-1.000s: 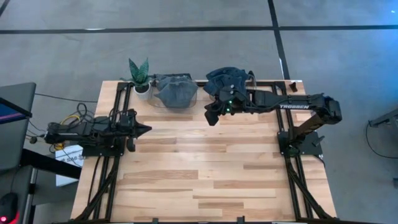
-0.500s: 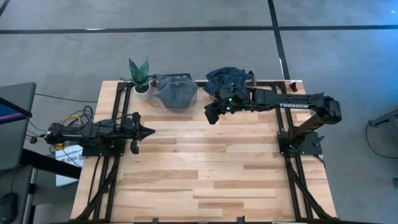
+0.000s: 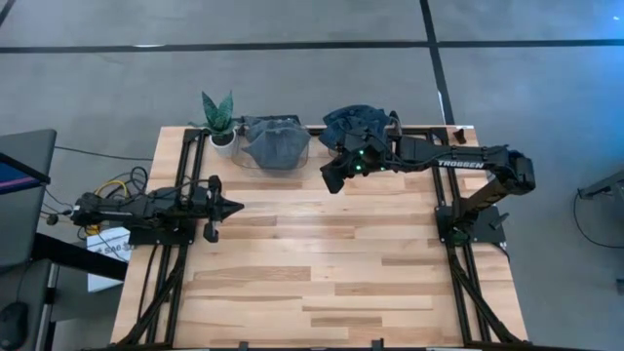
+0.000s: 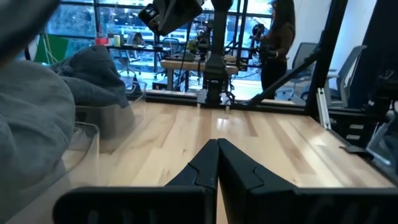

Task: Pick & Place hat
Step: Return to Home Position

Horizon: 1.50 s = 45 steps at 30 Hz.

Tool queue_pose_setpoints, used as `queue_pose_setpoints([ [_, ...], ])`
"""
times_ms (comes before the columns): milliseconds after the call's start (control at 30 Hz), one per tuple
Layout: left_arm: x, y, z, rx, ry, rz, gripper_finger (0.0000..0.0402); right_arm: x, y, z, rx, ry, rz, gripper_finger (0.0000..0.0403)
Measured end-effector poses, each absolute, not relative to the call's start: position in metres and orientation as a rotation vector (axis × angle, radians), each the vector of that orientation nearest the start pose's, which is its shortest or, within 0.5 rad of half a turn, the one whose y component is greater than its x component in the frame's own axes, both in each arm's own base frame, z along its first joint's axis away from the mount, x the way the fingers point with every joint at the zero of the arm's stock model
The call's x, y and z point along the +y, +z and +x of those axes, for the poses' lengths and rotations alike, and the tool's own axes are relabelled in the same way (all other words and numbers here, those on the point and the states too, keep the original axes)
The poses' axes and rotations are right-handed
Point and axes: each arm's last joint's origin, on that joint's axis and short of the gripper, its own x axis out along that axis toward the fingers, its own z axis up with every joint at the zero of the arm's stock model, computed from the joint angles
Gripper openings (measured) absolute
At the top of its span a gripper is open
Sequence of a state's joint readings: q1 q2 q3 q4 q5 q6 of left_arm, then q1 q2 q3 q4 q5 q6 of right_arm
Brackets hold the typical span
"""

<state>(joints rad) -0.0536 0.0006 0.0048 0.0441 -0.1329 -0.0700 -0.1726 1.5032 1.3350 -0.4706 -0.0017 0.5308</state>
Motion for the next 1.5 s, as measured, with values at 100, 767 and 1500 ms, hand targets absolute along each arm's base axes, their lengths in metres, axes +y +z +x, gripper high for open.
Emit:
queue_pose_setpoints([
  [100, -0.001, 0.169, 0.097, -0.052, 0.076, -0.126, 0.0, -0.057, 0.327, 0.326, 0.584, -0.322, 0.539, 0.0],
  [767, -0.001, 0.169, 0.097, -0.053, 0.074, -0.185, 0.0, -0.039, 0.326, 0.324, 0.667, -0.173, 0.357, 0.0],
  [1500, -0.001, 0.169, 0.097, -0.052, 0.074, -0.185, 0.0, 0.03, 0.202, 0.184, 0.254, 0.044, 0.012, 0.0],
])
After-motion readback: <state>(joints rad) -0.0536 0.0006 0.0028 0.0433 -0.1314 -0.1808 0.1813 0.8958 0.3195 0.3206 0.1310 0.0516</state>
